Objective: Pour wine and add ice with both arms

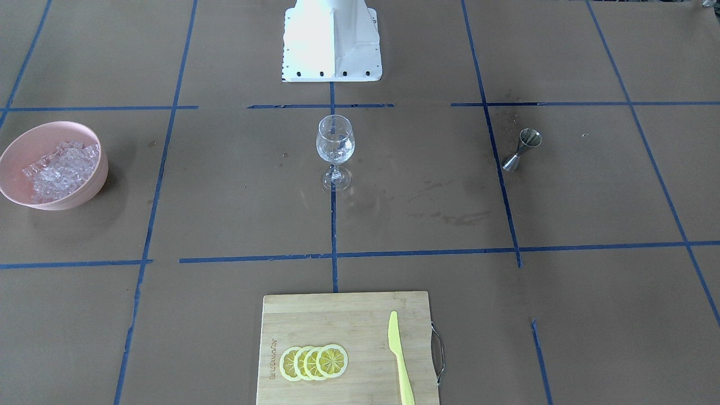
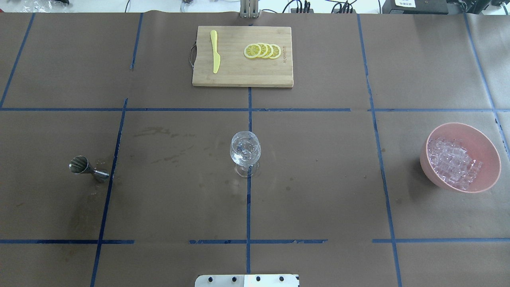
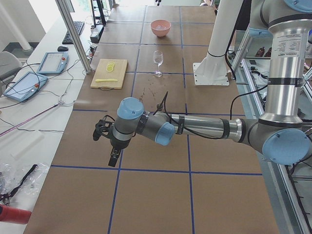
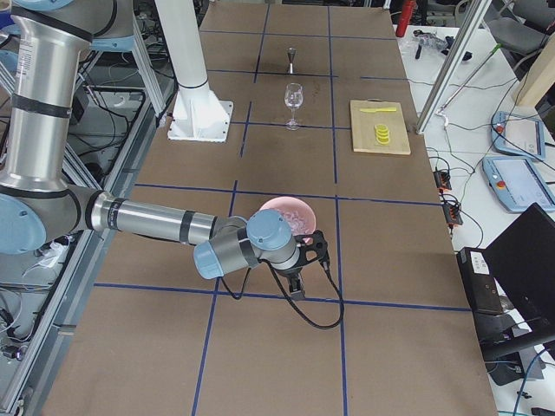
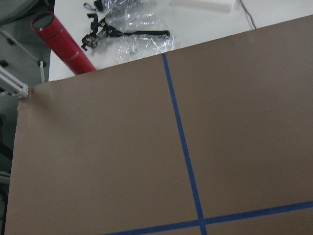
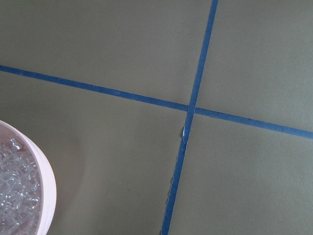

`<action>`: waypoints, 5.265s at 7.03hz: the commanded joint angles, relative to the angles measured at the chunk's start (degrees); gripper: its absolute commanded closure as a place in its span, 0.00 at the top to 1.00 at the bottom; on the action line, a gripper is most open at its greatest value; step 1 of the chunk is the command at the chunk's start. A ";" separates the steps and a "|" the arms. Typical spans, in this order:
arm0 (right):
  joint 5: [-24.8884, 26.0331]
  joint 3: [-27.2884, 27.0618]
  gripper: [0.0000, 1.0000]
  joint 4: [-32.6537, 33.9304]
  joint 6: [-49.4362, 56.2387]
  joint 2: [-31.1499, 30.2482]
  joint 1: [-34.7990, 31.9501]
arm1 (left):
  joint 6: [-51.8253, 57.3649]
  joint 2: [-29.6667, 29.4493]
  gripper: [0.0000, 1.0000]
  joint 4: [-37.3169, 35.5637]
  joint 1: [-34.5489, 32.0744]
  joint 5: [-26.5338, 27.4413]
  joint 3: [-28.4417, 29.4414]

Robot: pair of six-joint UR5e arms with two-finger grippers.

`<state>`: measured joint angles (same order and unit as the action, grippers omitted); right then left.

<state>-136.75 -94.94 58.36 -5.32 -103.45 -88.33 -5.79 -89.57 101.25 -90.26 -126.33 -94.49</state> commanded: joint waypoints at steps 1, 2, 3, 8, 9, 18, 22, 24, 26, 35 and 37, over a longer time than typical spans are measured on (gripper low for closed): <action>-0.01 0.02 1.00 0.00 -0.04 0.09 0.00 | 8.83 3.58 1.00 -11.22 -0.52 -8.19 -2.25; -0.01 -0.24 1.00 -0.09 -0.04 0.17 0.00 | 8.95 8.22 1.00 -10.82 -0.70 -10.23 -5.49; -0.36 -0.85 1.00 0.00 -0.13 0.52 0.09 | 8.87 9.75 1.00 -10.90 -0.79 -10.16 -8.92; 0.94 -14.88 1.00 0.35 -18.47 0.71 12.09 | 8.69 8.53 1.00 -10.81 -0.62 -9.46 -8.78; 2.61 -16.75 1.00 0.18 -18.58 -0.34 14.56 | 8.78 8.27 1.00 -10.73 -0.53 -9.46 -8.78; 27.67 -11.59 0.72 -23.27 -48.54 -5.98 37.34 | 8.87 7.04 1.00 -9.85 -0.53 -9.46 -8.52; 29.08 -7.19 0.69 -24.35 -48.73 -3.08 38.76 | 8.87 7.04 1.00 -9.85 -0.53 -9.46 -8.52; 29.08 -7.19 0.47 -24.26 -48.38 -3.16 38.85 | 8.87 7.04 1.00 -9.85 -0.53 -9.46 -8.43; 28.82 -7.36 0.15 -24.26 -48.20 -3.60 38.93 | 8.87 7.04 1.00 -9.85 -0.53 -9.46 -8.25; 22.31 -22.56 0.00 5.56 -48.64 20.33 37.51 | 8.96 6.60 1.00 -9.85 -0.53 -9.46 -8.25; 23.89 -22.57 0.00 22.51 -51.26 34.21 41.11 | 8.87 6.51 1.00 -9.85 -0.44 -9.46 -8.25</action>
<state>-113.92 -117.49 70.63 -54.61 -77.89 -49.70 3.11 -82.99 91.41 -90.74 -135.79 -102.73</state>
